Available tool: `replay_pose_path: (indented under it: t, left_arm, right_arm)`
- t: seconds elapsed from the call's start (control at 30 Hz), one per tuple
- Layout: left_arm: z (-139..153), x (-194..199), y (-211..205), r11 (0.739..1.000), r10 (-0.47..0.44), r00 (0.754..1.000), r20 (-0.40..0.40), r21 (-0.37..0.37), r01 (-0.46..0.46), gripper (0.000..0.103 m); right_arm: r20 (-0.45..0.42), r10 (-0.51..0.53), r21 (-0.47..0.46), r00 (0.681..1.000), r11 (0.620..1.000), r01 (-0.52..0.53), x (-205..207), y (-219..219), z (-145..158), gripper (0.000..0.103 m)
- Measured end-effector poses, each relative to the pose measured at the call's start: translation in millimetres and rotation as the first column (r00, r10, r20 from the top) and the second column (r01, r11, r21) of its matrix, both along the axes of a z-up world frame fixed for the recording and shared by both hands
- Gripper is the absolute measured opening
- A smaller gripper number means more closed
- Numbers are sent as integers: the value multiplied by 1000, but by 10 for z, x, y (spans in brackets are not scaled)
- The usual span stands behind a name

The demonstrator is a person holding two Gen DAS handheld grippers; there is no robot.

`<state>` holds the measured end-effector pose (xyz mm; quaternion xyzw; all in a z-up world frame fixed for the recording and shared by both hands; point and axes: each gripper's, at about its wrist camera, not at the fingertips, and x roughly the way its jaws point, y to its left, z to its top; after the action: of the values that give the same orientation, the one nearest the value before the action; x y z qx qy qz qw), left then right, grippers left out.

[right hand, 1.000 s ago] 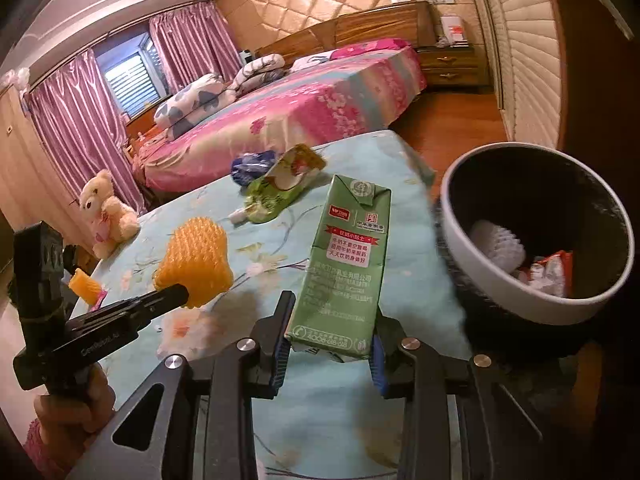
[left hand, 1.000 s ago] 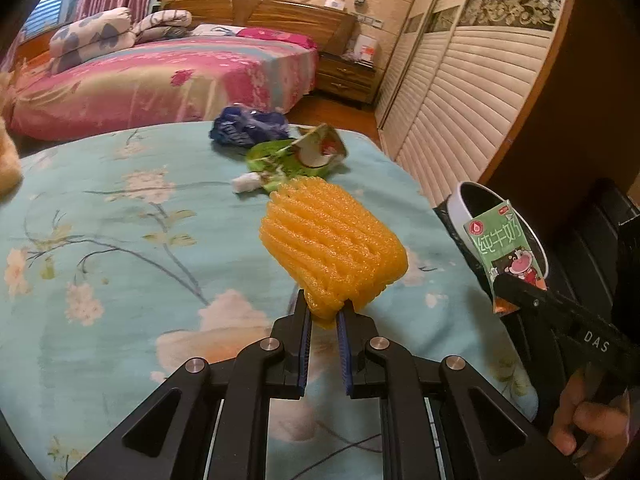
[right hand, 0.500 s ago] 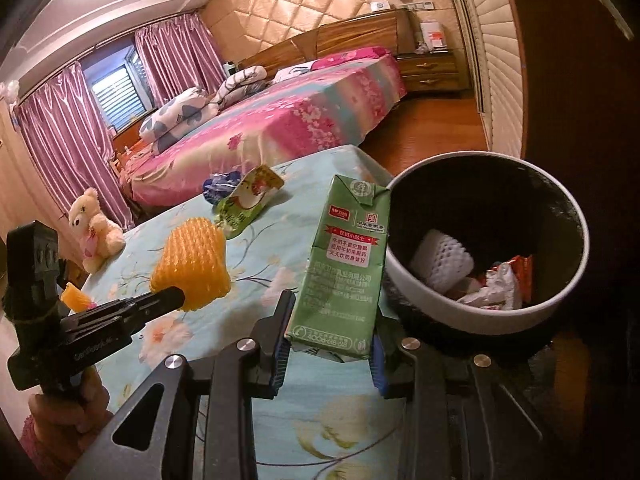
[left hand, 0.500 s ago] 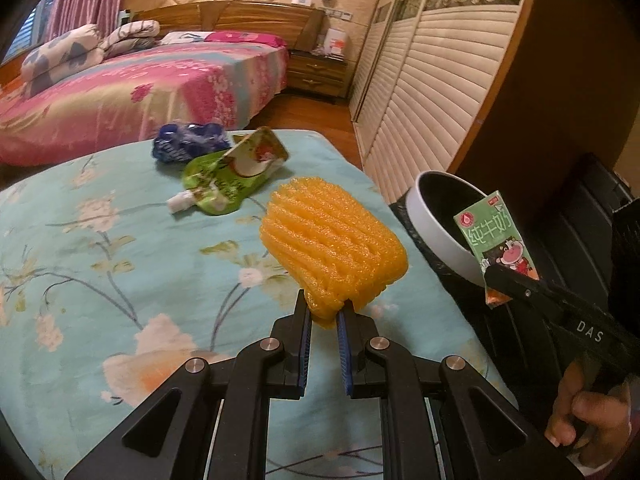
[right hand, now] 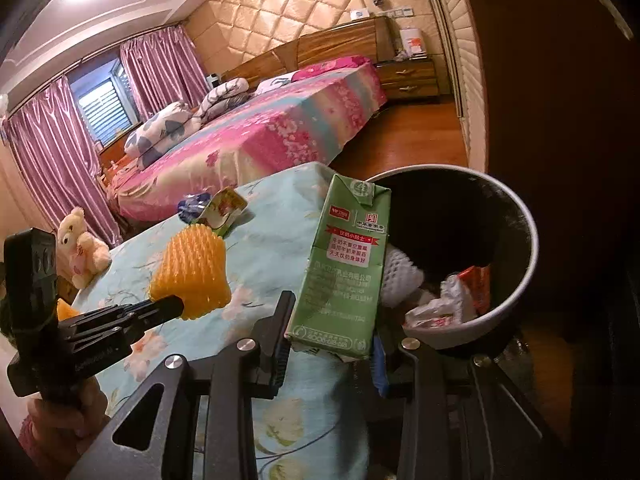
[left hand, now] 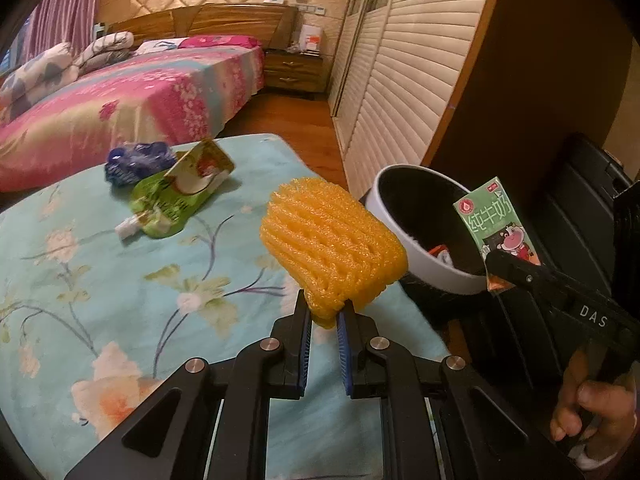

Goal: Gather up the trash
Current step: 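Carry the orange foam net and green carton over the bin with both tools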

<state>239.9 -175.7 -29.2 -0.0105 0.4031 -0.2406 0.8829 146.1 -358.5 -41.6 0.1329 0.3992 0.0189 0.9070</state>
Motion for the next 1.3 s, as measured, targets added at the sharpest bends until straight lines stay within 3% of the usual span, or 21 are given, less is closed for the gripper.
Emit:
replay_pose_path:
  t: [0.83, 1.3]
  left_arm:
    - [-3, 291, -629, 995, -98, 995, 14, 19, 98, 11]
    - [-84, 508, -909, 991, -134, 991, -23, 29, 134, 11]
  right_arm:
    - [-34, -75, -9, 997, 997, 75, 153, -463, -35, 33]
    - [-81, -82, -15, 993, 997, 81, 273, -645, -141, 33]
